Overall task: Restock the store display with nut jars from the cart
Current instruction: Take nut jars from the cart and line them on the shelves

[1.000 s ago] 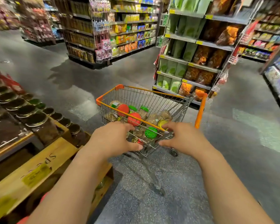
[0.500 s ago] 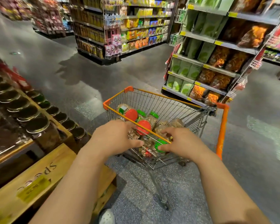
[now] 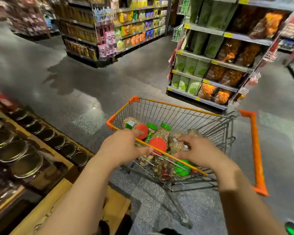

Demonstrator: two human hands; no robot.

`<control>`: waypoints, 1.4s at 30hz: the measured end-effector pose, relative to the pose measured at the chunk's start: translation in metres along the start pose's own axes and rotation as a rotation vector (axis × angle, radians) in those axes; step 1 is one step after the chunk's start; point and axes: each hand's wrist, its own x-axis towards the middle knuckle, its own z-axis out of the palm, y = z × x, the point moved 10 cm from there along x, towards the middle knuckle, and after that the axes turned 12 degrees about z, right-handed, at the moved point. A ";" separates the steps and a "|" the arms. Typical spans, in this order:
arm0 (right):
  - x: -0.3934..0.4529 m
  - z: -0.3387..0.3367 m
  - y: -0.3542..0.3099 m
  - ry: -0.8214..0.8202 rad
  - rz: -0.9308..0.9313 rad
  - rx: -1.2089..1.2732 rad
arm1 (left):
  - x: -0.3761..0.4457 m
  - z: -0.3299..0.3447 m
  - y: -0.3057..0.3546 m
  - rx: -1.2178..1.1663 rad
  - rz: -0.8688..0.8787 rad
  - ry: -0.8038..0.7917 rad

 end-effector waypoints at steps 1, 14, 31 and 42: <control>0.006 0.002 0.004 -0.016 0.014 0.014 | 0.007 0.005 -0.003 -0.026 0.010 -0.013; 0.134 0.032 0.041 -0.221 0.084 0.076 | 0.109 0.061 -0.048 -0.092 -0.065 -0.092; 0.340 0.132 0.106 -0.445 0.196 0.317 | 0.249 0.207 -0.082 -0.212 -0.301 -0.380; 0.444 0.198 0.115 -0.640 0.222 0.326 | 0.293 0.301 -0.110 -0.393 -0.614 -0.502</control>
